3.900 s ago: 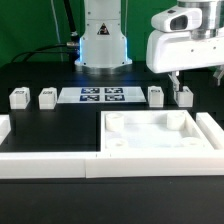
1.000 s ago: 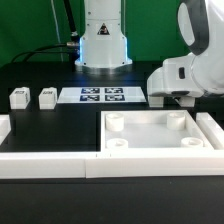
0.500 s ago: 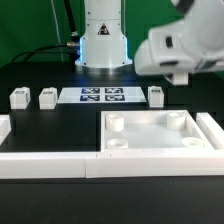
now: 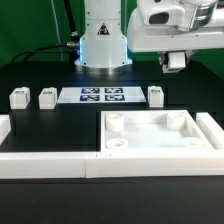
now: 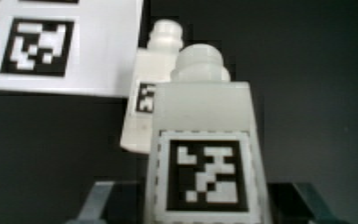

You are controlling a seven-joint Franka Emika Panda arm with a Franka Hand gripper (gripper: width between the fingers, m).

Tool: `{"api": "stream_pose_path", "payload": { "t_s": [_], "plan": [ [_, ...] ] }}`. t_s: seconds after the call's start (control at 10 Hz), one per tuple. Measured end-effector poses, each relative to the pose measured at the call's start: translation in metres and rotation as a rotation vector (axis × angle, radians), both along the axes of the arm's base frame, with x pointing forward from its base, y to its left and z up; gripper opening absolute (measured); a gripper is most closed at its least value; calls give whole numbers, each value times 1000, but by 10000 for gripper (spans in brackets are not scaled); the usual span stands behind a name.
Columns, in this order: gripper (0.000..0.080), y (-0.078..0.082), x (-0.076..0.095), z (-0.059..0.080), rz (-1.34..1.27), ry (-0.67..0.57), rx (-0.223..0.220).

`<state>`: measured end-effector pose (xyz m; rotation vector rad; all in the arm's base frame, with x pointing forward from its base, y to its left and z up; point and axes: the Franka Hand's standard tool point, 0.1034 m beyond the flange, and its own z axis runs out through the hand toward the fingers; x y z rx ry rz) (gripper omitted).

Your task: Assemble square table

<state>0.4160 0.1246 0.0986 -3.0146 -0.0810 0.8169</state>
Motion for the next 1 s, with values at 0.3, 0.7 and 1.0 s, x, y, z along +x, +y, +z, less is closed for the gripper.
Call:
{"api": "stream_pose_path", "payload": {
  "t_s": [0.3,0.7,1.0],
  "plan": [
    [291,-10,66,38,4,-190,47],
    [291,-8,100,41,-17,-565,78],
    [291,0,108,25,-1,-803,103]
  ]
}}
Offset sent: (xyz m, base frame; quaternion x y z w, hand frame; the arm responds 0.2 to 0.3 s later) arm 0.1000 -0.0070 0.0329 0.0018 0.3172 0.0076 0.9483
